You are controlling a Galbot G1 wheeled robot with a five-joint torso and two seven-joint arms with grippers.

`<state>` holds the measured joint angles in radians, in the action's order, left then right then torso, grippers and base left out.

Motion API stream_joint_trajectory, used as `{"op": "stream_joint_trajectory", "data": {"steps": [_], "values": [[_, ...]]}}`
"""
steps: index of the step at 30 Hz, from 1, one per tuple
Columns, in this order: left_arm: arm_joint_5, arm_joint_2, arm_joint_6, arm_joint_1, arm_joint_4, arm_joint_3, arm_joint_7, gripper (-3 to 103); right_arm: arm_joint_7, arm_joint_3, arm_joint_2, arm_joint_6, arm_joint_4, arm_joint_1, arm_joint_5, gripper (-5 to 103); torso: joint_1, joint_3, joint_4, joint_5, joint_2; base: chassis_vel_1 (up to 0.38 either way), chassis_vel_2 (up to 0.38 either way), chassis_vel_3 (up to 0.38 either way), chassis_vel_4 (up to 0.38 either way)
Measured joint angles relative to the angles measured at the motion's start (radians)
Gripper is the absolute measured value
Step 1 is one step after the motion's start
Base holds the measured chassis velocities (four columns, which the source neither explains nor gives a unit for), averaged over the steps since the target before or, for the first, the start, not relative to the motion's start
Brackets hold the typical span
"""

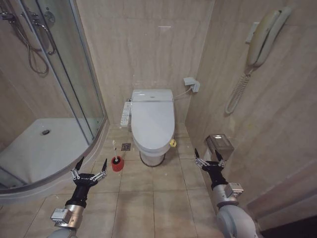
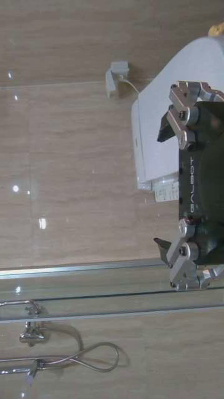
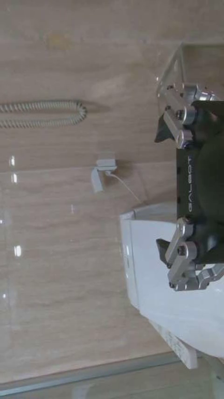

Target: Open the toilet lid, clean the toilet bowl with a toilet brush, close the toilet lid, and flush.

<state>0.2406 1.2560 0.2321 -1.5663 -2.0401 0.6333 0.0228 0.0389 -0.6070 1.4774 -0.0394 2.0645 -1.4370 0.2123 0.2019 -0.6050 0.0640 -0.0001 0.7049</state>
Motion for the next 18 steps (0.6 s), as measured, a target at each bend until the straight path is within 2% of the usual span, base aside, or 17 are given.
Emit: {"op": "stream_joint_trajectory", "data": {"steps": [3, 18], "values": [[0.0, 0.0, 0.0, 0.0, 0.0, 0.0, 0.0, 100, 0.0, 0.0, 0.0, 0.0, 0.0, 0.0, 0.0, 100, 0.0, 0.0, 0.0001, 0.0001, 0.0, 0.106, -0.062, -0.092, 0.079], [0.0, 0.0, 0.0, 0.001, 0.0, 0.0, 0.0, 100, 0.0, 0.0, 0.0, 0.0, 0.0, 0.0, 0.0, 100, 0.001, 0.0, -0.0001, 0.0001, 0.0, -0.008, 0.01, 0.013, -0.008]]}}
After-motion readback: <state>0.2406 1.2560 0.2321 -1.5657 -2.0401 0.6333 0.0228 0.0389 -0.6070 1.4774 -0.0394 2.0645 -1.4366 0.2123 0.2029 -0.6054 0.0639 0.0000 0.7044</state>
